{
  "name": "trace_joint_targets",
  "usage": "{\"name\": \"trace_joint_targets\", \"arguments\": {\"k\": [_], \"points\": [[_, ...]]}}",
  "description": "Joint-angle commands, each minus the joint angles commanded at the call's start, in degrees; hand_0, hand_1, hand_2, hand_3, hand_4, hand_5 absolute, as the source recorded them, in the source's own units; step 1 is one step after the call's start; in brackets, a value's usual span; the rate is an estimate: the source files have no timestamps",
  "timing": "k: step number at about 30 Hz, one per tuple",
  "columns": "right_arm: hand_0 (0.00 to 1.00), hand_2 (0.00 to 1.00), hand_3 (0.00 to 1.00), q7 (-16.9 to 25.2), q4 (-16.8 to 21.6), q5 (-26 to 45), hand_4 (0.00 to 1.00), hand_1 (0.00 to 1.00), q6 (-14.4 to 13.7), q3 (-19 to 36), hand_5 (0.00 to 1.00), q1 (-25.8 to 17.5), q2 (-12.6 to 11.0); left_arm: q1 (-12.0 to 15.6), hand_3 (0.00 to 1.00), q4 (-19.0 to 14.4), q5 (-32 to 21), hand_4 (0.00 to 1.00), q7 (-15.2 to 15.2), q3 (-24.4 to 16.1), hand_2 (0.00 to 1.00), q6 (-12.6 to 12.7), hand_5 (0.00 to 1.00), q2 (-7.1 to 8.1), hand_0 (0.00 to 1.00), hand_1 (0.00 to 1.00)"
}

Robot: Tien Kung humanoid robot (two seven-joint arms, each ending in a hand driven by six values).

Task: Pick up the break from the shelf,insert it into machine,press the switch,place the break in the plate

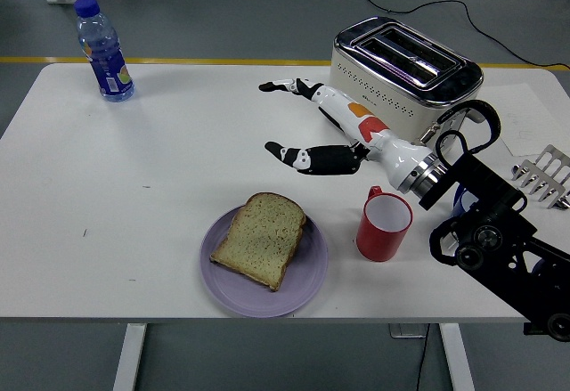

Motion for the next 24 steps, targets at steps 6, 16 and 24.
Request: {"name": "trace_joint_targets", "arguments": {"k": [6,16,24], "points": [[0.816,0.777,0.760,5.9,6.8,14.1,0.641,0.776,3.1,6.5,0.323,-1.9,-2.6,0.2,0.562,0.0,0.2,0.288,0.0,-0.1,0.678,0.0,0.833,0.03,0.680,0.692],[0.773,0.737,0.709,4.6,5.8,38.3,0.584,0.735,7.4,19.8,0.328,-3.8,-3.3,0.0,0.559,0.0,-0.1,0.288,0.0,-0.2,0.677,0.1,0.835,-0.01,0.680,0.691],[0.768,0.734,0.703,6.5,1.1,57.6,0.555,0.734,6.8,30.7,0.335,-6.7,-4.3,-0.1,0.560,0.0,-0.1,0.288,0.0,-0.3,0.678,0.1,0.834,-0.02,0.681,0.692]]}}
